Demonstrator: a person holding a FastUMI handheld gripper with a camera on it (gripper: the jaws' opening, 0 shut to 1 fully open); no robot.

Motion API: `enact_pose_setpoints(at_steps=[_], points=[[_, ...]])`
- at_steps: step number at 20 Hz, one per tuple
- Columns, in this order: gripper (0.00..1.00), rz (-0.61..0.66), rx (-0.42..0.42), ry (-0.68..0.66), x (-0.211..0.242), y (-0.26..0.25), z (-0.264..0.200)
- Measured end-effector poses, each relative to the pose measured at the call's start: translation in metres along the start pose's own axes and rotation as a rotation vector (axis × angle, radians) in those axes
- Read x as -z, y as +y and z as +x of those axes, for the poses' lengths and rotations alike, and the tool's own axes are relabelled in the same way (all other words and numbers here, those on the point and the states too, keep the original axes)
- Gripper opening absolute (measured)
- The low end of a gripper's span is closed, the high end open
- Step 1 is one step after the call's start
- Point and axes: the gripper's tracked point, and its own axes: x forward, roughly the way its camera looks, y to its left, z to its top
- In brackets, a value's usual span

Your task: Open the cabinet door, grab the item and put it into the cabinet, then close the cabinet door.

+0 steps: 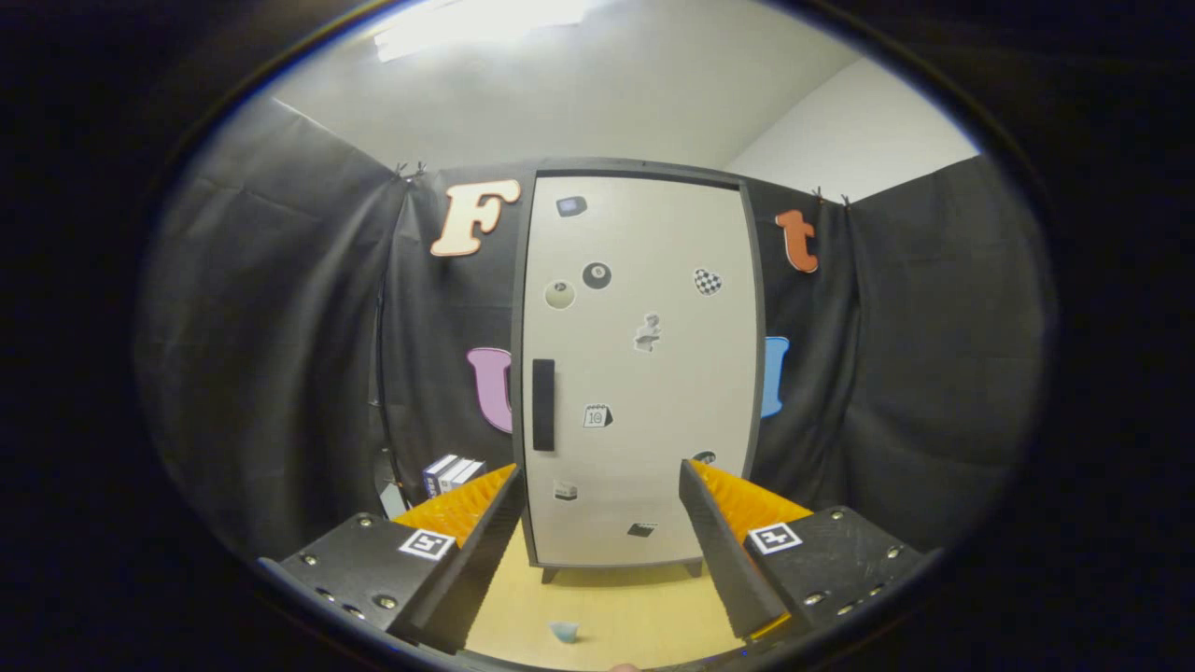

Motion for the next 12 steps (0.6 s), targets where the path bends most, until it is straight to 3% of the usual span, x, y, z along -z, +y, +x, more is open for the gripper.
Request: enact_pose_setpoints(at_steps=[12], points=[[0.98, 0.027, -0.106, 0.033, 0.015, 0.054, 0.113]])
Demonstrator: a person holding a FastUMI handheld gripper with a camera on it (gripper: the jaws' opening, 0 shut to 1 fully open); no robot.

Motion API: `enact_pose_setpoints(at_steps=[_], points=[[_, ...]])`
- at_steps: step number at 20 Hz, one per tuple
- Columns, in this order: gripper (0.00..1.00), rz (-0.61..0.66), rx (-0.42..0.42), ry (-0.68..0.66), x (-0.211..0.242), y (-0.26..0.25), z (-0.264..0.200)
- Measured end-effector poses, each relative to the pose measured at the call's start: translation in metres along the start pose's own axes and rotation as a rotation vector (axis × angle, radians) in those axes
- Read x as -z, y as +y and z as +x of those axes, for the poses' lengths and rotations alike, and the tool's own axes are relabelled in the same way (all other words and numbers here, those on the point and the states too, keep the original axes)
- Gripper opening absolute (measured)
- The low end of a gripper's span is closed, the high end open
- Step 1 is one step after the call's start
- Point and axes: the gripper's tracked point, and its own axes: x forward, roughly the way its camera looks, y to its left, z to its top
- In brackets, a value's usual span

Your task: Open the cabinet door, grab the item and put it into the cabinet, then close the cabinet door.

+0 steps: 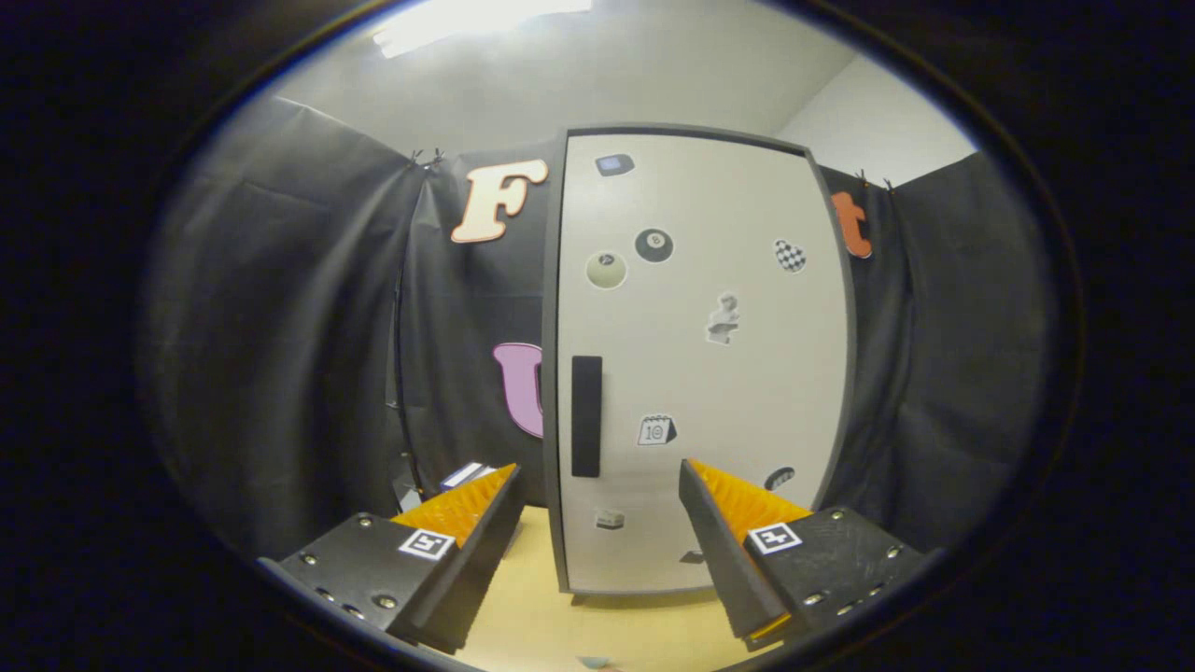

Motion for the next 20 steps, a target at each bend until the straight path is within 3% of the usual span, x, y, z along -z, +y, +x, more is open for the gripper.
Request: enact_pose_setpoints(at_steps=[8, 13, 17, 20], points=[[0.98, 0.014, -0.017, 0.017, 0.014, 0.021, 0.095], [0.98, 0.027, 0.006, 0.017, 0.02, 0.022, 0.126], [0.57, 0.032, 0.028, 0.011, 0.019, 0.018, 0.134], [0.57, 0.02, 0.055, 0.017, 0.019, 0.015, 0.133]])
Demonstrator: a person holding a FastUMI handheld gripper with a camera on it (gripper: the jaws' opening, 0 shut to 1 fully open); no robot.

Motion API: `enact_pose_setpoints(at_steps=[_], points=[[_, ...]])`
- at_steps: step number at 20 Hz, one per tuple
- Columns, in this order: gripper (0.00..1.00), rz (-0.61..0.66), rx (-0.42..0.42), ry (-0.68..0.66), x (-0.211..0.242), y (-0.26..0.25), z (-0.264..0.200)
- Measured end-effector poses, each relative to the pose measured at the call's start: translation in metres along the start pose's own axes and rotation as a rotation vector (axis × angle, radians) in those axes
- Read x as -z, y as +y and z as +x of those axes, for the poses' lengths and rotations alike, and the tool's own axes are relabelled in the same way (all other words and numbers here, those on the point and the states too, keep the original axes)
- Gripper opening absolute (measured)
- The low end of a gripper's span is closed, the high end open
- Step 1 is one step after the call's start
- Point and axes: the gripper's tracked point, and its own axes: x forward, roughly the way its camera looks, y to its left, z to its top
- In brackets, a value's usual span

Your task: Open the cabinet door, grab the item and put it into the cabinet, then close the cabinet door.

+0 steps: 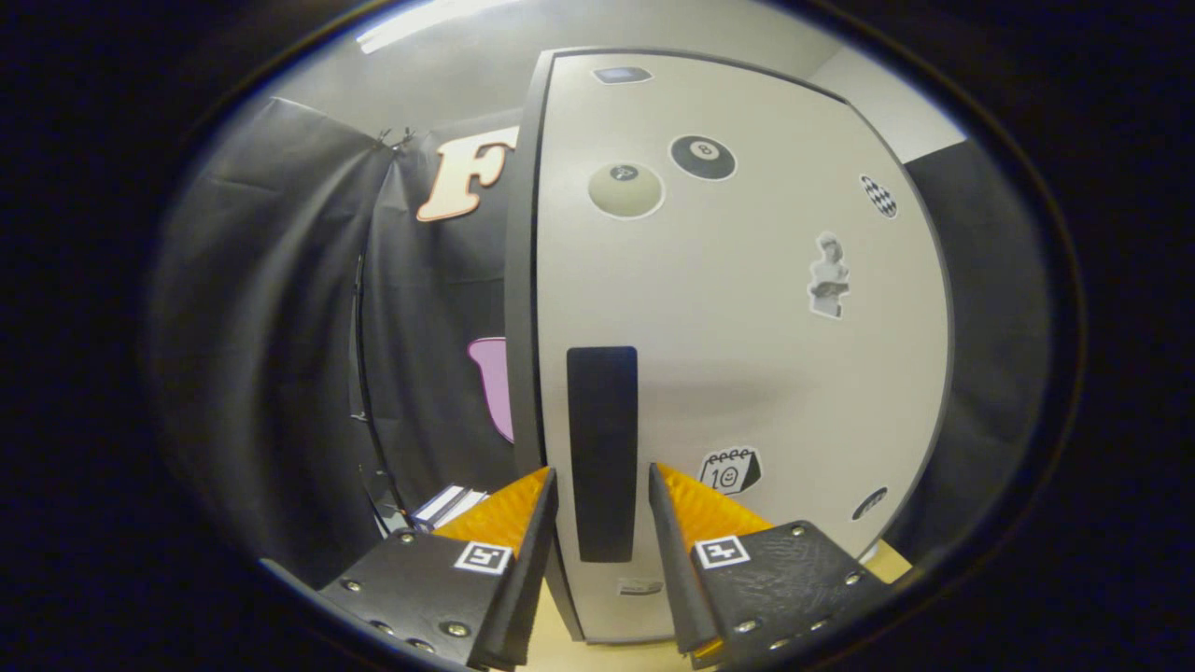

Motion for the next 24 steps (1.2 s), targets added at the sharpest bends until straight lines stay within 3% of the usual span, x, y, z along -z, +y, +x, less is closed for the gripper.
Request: enact_pose_setpoints(at_steps=[2, 6, 10, 11, 24], points=[[0.39, 0.006, 0.004, 0.002, 0.0, 0.0, 0.005], [0.29, 0.028, 0.009, 0.025, 0.004, 0.001, 0.007], [0.29, 0.039, 0.001, 0.031, 0.004, 0.002, 0.007], [0.21, 0.04, -0.006, 0.036, 0.005, 0.002, 0.004], [0.21, 0.034, 0.052, 0.023, -0.001, -0.009, -0.06]])
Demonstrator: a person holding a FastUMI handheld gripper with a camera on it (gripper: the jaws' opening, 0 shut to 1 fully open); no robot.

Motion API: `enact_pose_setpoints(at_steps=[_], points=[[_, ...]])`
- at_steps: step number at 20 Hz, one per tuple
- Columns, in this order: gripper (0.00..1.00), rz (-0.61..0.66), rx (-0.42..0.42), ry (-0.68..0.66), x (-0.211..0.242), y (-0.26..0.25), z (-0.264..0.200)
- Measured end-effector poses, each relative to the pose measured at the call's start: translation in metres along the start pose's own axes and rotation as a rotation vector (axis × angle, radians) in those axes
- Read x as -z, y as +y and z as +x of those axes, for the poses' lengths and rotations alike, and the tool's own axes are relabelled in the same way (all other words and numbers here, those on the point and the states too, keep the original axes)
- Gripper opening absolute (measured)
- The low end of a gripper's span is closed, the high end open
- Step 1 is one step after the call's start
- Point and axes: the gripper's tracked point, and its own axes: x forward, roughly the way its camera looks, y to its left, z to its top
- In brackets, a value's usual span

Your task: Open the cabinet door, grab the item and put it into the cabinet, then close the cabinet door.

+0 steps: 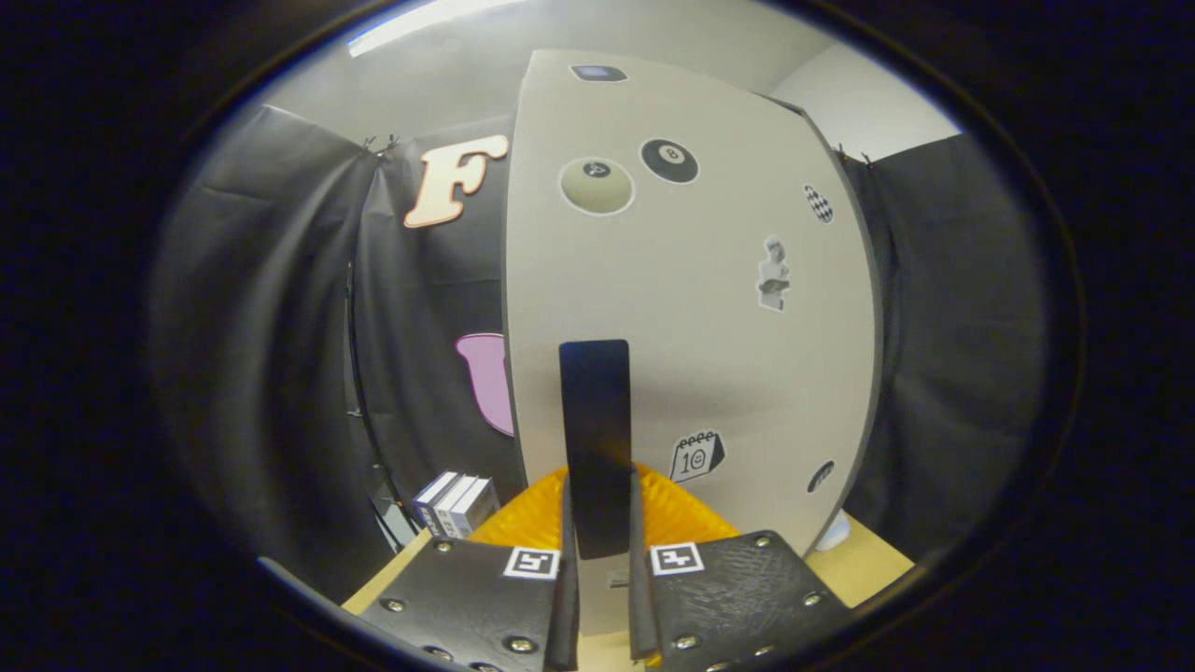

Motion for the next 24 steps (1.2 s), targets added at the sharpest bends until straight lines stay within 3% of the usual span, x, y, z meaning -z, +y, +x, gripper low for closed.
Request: enact_pose_setpoints(at_steps=[14, 24], points=[[0.21, 0.025, 0.04, 0.029, -0.003, -0.097, -0.136], [0.2, 0.047, 0.153, 0.025, -0.007, -0.193, -0.199]])
